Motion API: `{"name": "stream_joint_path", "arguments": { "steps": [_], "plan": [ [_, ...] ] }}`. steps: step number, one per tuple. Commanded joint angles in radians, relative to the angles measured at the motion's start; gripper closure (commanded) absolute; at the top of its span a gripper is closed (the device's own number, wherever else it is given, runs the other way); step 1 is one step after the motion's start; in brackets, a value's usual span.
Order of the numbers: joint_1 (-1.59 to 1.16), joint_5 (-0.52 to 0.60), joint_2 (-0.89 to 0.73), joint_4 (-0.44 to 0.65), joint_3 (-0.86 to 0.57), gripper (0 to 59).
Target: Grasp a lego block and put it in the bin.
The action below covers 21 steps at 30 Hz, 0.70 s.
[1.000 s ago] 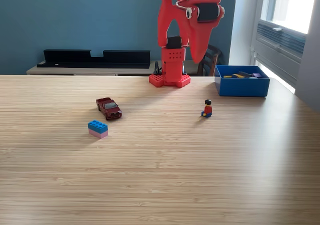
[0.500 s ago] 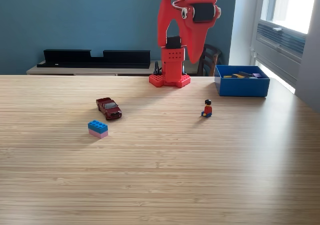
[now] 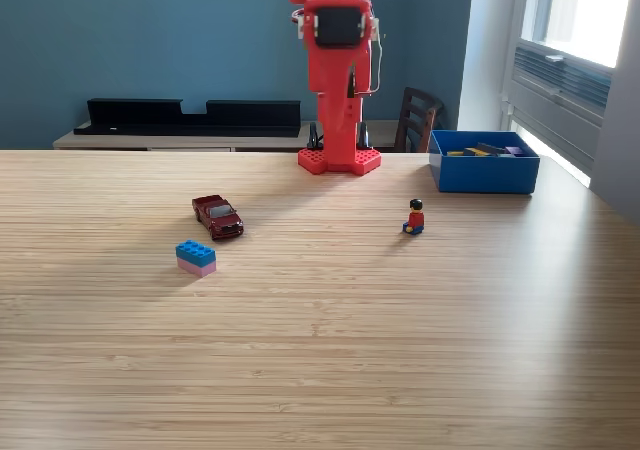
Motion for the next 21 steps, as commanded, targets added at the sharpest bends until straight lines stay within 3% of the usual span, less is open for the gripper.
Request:
{"name": "stream_joint_path", "arguments": {
  "steps": [1,5,12,18,19,21],
  "plan": [
    [0.158,0.101,0.048,-0.069,0.067,57.8],
    [0.258,0.273,0.048,-0.156,0.167,57.8],
    [0.301,0.591,0.048,-0.160,0.221,57.4],
    [0.337,0.615,0.048,-0.179,0.281,57.1],
    [0.347,0.615,0.048,-0.178,0.285,56.2],
    [0.367,0.609,0.048,-0.178,0.296,43.2]
  ]
}}
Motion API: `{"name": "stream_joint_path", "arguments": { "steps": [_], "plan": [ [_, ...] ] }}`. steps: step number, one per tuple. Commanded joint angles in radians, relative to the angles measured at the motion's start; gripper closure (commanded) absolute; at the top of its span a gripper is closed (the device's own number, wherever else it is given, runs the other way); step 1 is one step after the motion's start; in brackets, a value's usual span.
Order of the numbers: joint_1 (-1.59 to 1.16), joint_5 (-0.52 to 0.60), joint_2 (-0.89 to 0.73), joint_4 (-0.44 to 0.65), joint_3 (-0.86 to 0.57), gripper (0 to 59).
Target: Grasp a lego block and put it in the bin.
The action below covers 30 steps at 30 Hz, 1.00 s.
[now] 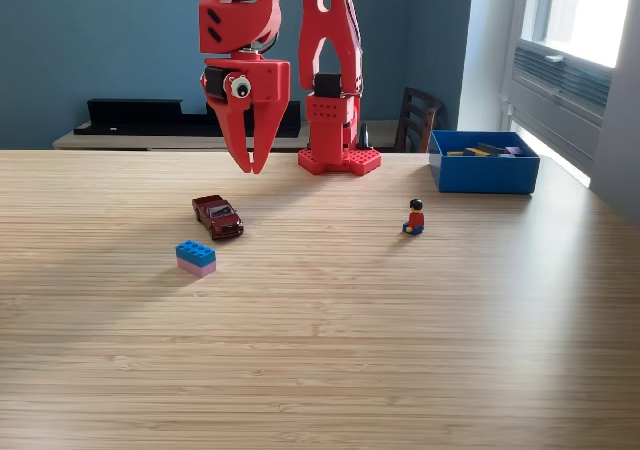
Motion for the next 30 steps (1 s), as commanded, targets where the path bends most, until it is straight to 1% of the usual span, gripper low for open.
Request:
{"name": "stream_joint_path", "arguments": {
  "steps": [1,3,4,6,8,17,19,24,27,29,30],
  "plan": [
    [0.048,-0.005,0.048,-0.008,0.008,37.3],
    [0.058,-0.012,0.049,-0.008,0.034,29.7],
    [0.058,-0.017,0.052,-0.011,0.052,27.6],
    [0.060,-0.032,0.063,-0.031,0.109,24.6],
    [0.074,-0.046,0.066,-0.063,0.178,24.0],
    [0.161,-0.124,0.069,-0.215,0.445,24.9],
    [0.181,-0.137,0.069,-0.236,0.468,25.2],
    [0.204,-0.155,0.069,-0.275,0.466,26.0],
    [0.209,-0.158,0.069,-0.307,0.479,29.1],
    [0.212,-0.160,0.069,-0.339,0.495,33.4],
    [0.212,-0.160,0.069,-0.353,0.505,37.2]
  ]
}}
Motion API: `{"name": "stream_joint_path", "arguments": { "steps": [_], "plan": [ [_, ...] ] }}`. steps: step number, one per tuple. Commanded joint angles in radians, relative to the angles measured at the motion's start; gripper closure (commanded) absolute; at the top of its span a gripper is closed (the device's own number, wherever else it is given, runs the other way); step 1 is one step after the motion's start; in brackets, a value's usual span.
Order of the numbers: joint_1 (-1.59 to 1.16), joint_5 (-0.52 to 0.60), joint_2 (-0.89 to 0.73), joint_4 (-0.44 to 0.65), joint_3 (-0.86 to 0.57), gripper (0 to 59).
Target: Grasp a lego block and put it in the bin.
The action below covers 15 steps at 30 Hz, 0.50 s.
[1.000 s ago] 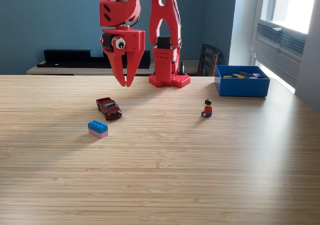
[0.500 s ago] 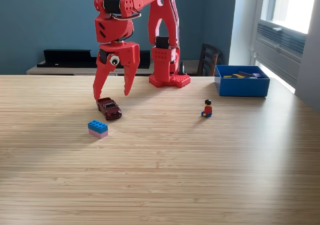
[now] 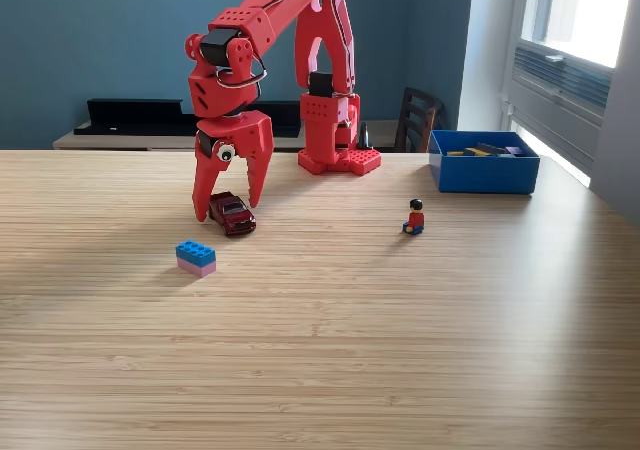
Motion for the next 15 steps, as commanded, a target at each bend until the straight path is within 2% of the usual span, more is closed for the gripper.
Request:
{"name": "stream_joint_path", "arguments": {
  "steps": [1,3,5,12,15],
  "plan": [
    [0.009,0.002,0.067,-0.052,0.020,42.7],
    [0.011,0.002,0.067,-0.081,0.034,52.0],
    [0.020,0.005,0.067,-0.097,0.037,58.2],
    [0.055,-0.034,0.067,-0.097,-0.017,58.5],
    [0.063,-0.057,0.067,-0.011,-0.123,58.5]
  ]
}}
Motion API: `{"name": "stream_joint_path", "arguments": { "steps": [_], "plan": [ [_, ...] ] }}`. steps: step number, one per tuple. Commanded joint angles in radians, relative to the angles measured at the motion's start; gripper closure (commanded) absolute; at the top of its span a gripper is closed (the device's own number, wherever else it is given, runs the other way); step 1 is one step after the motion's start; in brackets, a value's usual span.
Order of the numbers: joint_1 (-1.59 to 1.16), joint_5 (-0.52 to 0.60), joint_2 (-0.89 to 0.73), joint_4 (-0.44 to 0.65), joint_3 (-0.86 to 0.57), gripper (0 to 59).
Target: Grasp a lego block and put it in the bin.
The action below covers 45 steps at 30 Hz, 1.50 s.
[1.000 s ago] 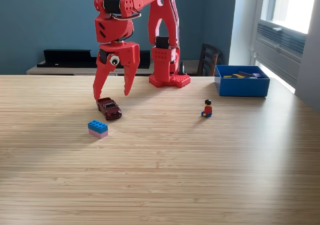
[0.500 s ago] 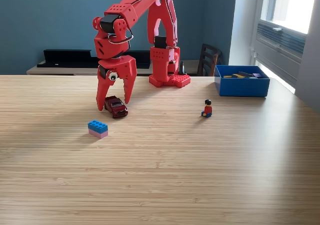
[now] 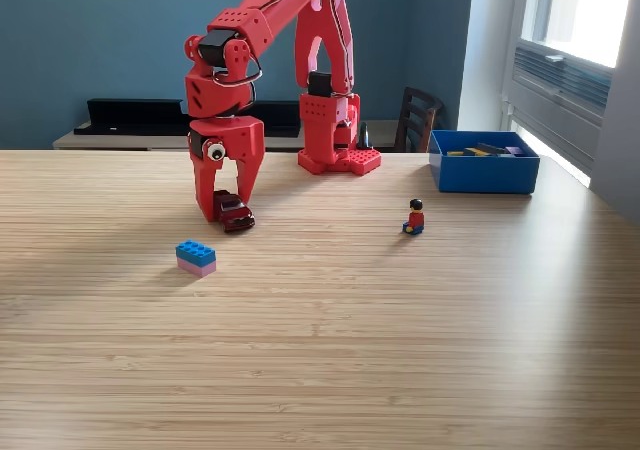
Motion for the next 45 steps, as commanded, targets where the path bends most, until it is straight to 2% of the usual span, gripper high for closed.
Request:
{"name": "stream_joint_path", "arguments": {
  "steps": [1,9,16,23,36,45],
  "plan": [
    [0.021,-0.038,0.051,0.114,-0.195,58.5],
    [-0.063,-0.087,0.052,0.430,-0.581,58.5],
    [-0.383,-0.077,0.055,0.583,-0.672,58.5],
    [-0.779,-0.075,0.054,0.618,-0.681,58.5],
    [-1.439,-0.270,0.038,0.632,-0.765,58.5],
    [-1.799,-0.348,0.037,0.634,-0.632,58.5]
  ]
}}
